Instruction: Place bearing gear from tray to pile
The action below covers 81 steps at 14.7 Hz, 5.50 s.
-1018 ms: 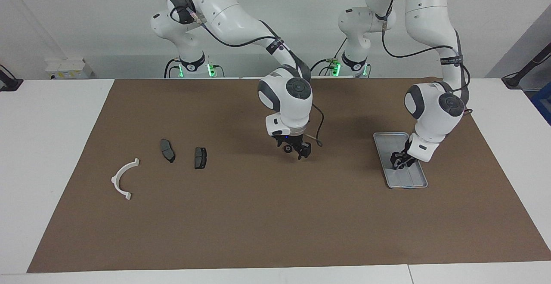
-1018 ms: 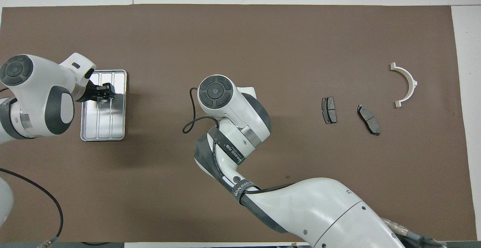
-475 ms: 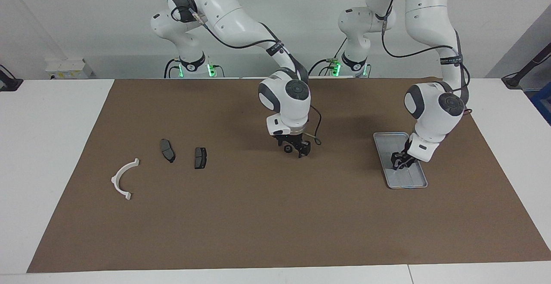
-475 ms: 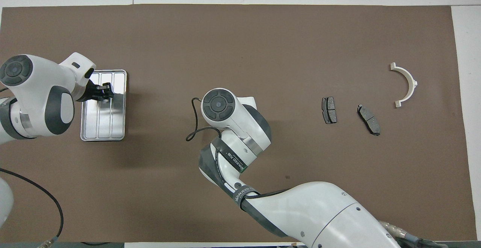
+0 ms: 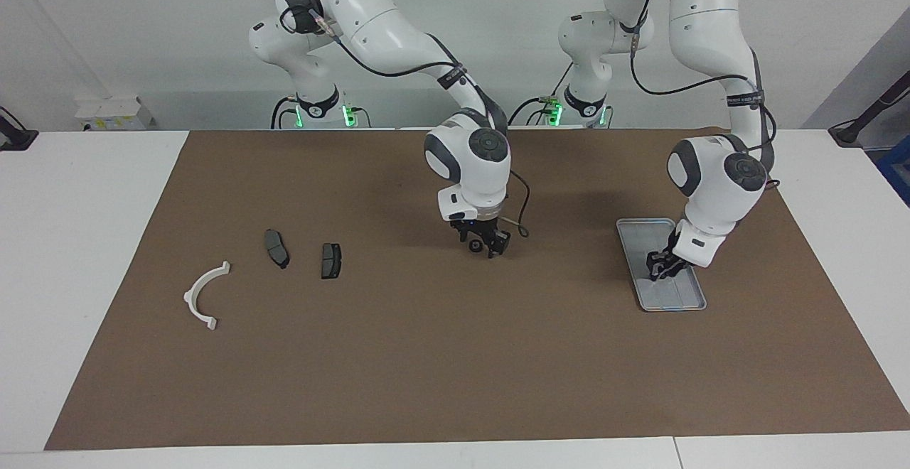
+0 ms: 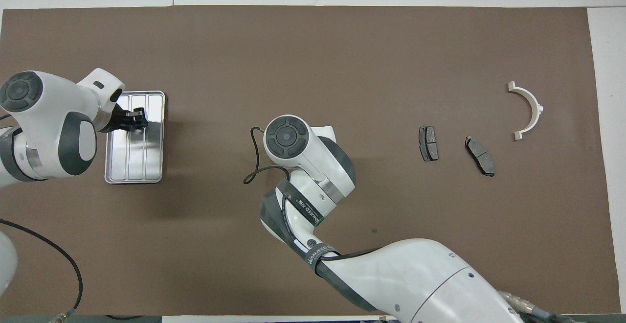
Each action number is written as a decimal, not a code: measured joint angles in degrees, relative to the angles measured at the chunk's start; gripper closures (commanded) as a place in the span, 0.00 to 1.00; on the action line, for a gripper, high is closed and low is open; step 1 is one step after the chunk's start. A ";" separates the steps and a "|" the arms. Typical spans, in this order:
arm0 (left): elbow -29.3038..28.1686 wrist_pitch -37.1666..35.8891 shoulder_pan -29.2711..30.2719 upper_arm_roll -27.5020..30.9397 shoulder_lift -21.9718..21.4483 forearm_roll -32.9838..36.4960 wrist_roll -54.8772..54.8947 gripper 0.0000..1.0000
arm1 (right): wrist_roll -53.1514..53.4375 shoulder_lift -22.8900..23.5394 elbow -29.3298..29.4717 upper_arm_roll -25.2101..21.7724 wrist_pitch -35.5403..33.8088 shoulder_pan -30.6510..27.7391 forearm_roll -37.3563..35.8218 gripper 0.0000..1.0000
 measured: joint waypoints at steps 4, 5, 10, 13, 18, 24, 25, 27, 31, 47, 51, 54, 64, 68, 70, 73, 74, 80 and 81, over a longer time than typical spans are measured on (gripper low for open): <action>0.00 0.22 -0.01 -0.20 -0.07 -0.23 -0.01 0.80 | 0.00 -0.51 -0.19 -0.05 -0.33 -0.03 0.00 0.70; 0.01 0.24 -0.01 -0.19 -0.08 -0.24 -0.02 0.89 | 0.00 -0.73 -0.34 -0.09 -0.41 -0.04 0.00 0.81; 0.00 0.27 -0.01 -0.26 -0.19 -0.28 -0.03 1.00 | 0.00 -0.89 -0.45 -0.12 -0.50 -0.08 0.01 1.00; 0.74 -1.79 0.00 -0.26 -0.30 -0.66 -0.10 1.00 | -3.89 -0.93 2.85 -0.40 -5.68 -2.16 -0.02 1.00; 3.52 -10.30 -2.16 -1.73 -4.96 -2.69 -9.63 1.00 | -30.77 -5.66 11.78 -0.25 -20.47 -14.64 0.01 1.00; 7.40 -12.64 -26.84 -2.40 -5.32 -1.94 -45.44 1.00 | -63.60 -5.87 9.91 -0.21 -18.15 -30.91 0.04 1.00; 8.27 -12.59 -29.91 -2.34 -4.09 -1.90 -48.93 1.00 | -65.54 -5.56 8.82 -0.20 -16.31 -32.07 0.04 1.00; 12.31 -11.85 -33.95 -2.22 0.58 -1.52 -54.27 1.00 | -67.56 -4.80 5.58 -0.18 -10.94 -33.14 0.04 1.00; 15.76 -7.89 -34.71 -1.64 7.41 -1.17 -55.51 1.00 | -68.03 -1.46 2.29 -0.18 -3.86 -33.52 -0.10 1.00; 12.91 -6.68 -34.54 -0.23 7.68 -0.69 -55.50 0.00 | -67.69 0.10 2.52 0.00 -3.25 -33.42 -0.14 0.00; 14.10 -14.61 -29.75 1.30 0.45 -0.18 -52.39 0.00 | -61.07 -4.21 3.70 0.49 -10.91 -30.07 -0.10 0.00; 14.34 -25.68 -21.10 1.53 -9.57 -0.07 -41.03 0.00 | -45.45 -8.01 4.16 0.91 -15.54 -23.77 0.12 0.00; 13.85 -43.32 -6.08 1.00 -21.36 -0.07 -16.19 0.00 | -10.02 -7.56 5.15 1.45 -16.08 -6.58 0.94 0.00; 13.80 -43.27 -4.40 0.73 -21.35 -0.07 -13.85 0.00 | -6.36 -2.73 7.06 1.39 -13.16 -3.75 0.01 0.00; 13.78 -42.72 -4.35 0.69 -21.33 -0.07 -13.74 0.00 | -6.25 -0.41 8.37 1.36 -12.13 -3.49 -0.25 0.00; 13.84 -41.82 -4.35 0.53 -20.55 -0.07 -12.94 0.00 | -6.13 2.52 11.17 1.32 -11.31 -2.55 -1.55 0.00; 13.96 -41.85 -4.35 0.57 -20.15 -0.07 -12.71 0.00 | -6.11 3.05 11.65 1.32 -10.71 -2.30 -1.80 0.00; 14.01 -42.06 -4.35 0.52 -19.83 -0.07 -11.80 0.00 | -6.11 6.35 15.09 1.31 -10.13 -0.72 -2.30 0.00; 14.01 -42.09 -4.36 0.50 -19.83 -0.07 -11.75 0.00 | -6.10 6.96 15.50 1.31 -10.13 -0.49 -2.82 0.00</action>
